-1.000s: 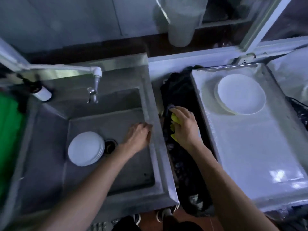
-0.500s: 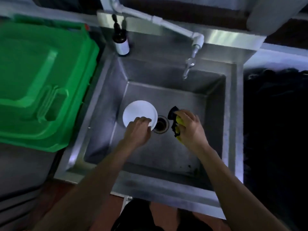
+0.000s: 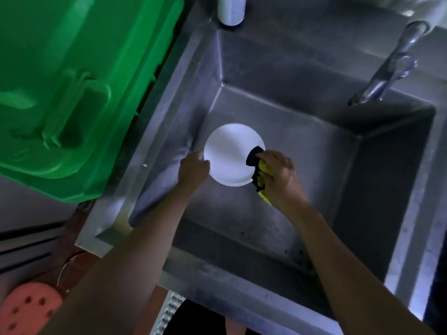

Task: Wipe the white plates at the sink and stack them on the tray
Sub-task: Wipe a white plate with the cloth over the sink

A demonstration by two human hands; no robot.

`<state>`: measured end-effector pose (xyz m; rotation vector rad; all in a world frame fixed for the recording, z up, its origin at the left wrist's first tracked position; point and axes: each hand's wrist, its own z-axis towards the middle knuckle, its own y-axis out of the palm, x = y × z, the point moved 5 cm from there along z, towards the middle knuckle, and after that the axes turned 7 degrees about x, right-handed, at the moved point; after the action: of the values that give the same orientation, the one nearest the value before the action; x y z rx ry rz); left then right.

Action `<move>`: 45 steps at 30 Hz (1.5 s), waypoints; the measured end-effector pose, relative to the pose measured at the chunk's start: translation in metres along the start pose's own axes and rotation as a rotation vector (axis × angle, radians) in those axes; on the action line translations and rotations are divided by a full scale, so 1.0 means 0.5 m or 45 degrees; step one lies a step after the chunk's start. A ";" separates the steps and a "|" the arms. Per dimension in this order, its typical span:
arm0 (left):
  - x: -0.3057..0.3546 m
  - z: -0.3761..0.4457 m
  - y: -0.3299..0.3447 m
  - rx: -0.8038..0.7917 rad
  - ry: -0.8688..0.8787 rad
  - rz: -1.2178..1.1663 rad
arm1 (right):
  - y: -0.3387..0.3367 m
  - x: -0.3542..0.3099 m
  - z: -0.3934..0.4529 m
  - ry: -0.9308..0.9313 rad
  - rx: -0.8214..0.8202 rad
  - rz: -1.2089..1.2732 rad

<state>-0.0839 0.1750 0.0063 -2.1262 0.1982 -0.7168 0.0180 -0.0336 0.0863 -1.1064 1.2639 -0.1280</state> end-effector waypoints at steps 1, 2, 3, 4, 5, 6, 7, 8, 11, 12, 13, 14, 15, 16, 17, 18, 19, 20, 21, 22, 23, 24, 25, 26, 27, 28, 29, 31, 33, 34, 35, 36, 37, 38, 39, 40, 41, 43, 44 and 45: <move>-0.007 0.013 0.010 0.007 -0.040 -0.011 | 0.013 0.004 0.009 0.002 -0.022 0.037; -0.013 0.022 0.019 0.011 -0.074 -0.028 | 0.024 0.011 0.017 0.003 -0.040 0.052; -0.017 0.030 0.029 0.013 -0.101 -0.049 | 0.035 0.018 0.024 -0.002 -0.055 0.054; -0.021 0.037 0.039 0.014 -0.119 -0.067 | 0.046 0.028 0.029 -0.002 -0.076 0.060; -0.024 0.044 0.049 0.020 -0.127 -0.081 | 0.056 0.037 0.034 0.001 -0.100 0.076; -0.025 0.050 0.058 0.033 -0.127 -0.091 | 0.064 0.046 0.040 0.003 -0.117 0.093; -0.026 0.054 0.064 0.051 -0.129 -0.106 | 0.072 0.054 0.047 -0.004 -0.123 0.099; -0.027 0.058 0.070 0.074 -0.138 -0.130 | 0.078 0.062 0.054 -0.013 -0.122 0.086; -0.032 0.065 0.081 0.167 -0.181 -0.207 | 0.088 0.082 0.071 -0.042 -0.123 0.056; -0.034 0.068 0.083 0.202 -0.200 -0.232 | 0.090 0.086 0.075 -0.053 -0.124 0.066; -0.035 0.070 0.084 0.236 -0.223 -0.253 | 0.092 0.087 0.079 -0.062 -0.122 0.081; -0.036 0.071 0.085 0.269 -0.246 -0.271 | 0.093 0.088 0.082 -0.063 -0.123 0.098; -0.037 0.072 0.086 0.299 -0.266 -0.291 | 0.095 0.089 0.085 -0.057 -0.130 0.111; -0.036 0.073 0.087 0.329 -0.282 -0.310 | 0.097 0.090 0.087 -0.043 -0.140 0.112; -0.036 0.074 0.090 0.356 -0.299 -0.331 | 0.100 0.092 0.087 -0.028 -0.150 0.103; -0.035 0.074 0.092 0.376 -0.315 -0.348 | 0.102 0.096 0.086 -0.021 -0.154 0.089; -0.032 0.075 0.095 0.388 -0.330 -0.356 | 0.104 0.100 0.085 -0.021 -0.156 0.075; -0.030 0.075 0.097 0.396 -0.340 -0.356 | 0.106 0.104 0.084 -0.020 -0.160 0.065; -0.029 0.075 0.100 0.404 -0.346 -0.352 | 0.109 0.109 0.082 -0.015 -0.165 0.057; -0.028 0.076 0.102 0.409 -0.348 -0.346 | 0.112 0.112 0.080 -0.007 -0.172 0.050; -0.026 0.077 0.104 0.409 -0.349 -0.338 | 0.115 0.115 0.078 0.001 -0.184 0.045; -0.026 0.077 0.106 0.406 -0.352 -0.335 | 0.118 0.118 0.076 0.011 -0.194 0.046; -0.026 0.078 0.108 0.403 -0.362 -0.344 | 0.120 0.120 0.075 0.018 -0.198 0.051; -0.028 0.079 0.109 0.399 -0.379 -0.363 | 0.122 0.121 0.073 0.021 -0.196 0.055; -0.030 0.081 0.110 0.386 -0.403 -0.387 | 0.123 0.121 0.072 0.021 -0.187 0.055; -0.032 0.083 0.109 0.367 -0.427 -0.409 | 0.123 0.122 0.070 0.024 -0.174 0.052; -0.034 0.085 0.110 0.344 -0.449 -0.431 | 0.123 0.123 0.068 0.027 -0.163 0.049; -0.037 0.088 0.110 0.308 -0.473 -0.479 | 0.123 0.122 0.063 0.022 -0.147 0.055; -0.038 0.085 0.110 0.288 -0.494 -0.521 | 0.123 0.119 0.059 0.012 -0.138 0.067; -0.040 0.081 0.109 0.284 -0.501 -0.533 | 0.123 0.116 0.057 0.016 -0.141 0.075; -0.042 0.078 0.109 0.279 -0.508 -0.544 | 0.123 0.111 0.055 0.019 -0.149 0.078; -0.043 0.073 0.108 0.273 -0.516 -0.557 | 0.123 0.107 0.053 0.017 -0.160 0.074; -0.046 0.069 0.108 0.263 -0.527 -0.562 | 0.122 0.104 0.050 0.014 -0.171 0.064; -0.047 0.063 0.106 0.254 -0.532 -0.567 | 0.121 0.102 0.046 0.017 -0.180 0.054; -0.050 0.060 0.104 0.246 -0.534 -0.581 | 0.120 0.101 0.043 0.025 -0.192 0.056; -0.052 0.055 0.101 0.244 -0.542 -0.612 | 0.119 0.099 0.041 0.036 -0.206 0.073; -0.053 0.049 0.097 0.241 -0.562 -0.660 | 0.119 0.098 0.038 0.047 -0.216 0.093; -0.053 0.033 0.095 0.186 -0.650 -0.783 | 0.117 0.096 0.030 0.058 -0.201 0.080; -0.049 0.025 0.093 0.153 -0.684 -0.840 | 0.115 0.096 0.026 0.051 -0.174 0.046; -0.046 0.016 0.090 0.118 -0.712 -0.894 | 0.112 0.094 0.021 0.046 -0.148 0.018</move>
<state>-0.0931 0.1616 -0.0420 -2.2088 -0.8988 -0.4607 0.0172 -0.0279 0.0126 -1.1990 1.3245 -0.0647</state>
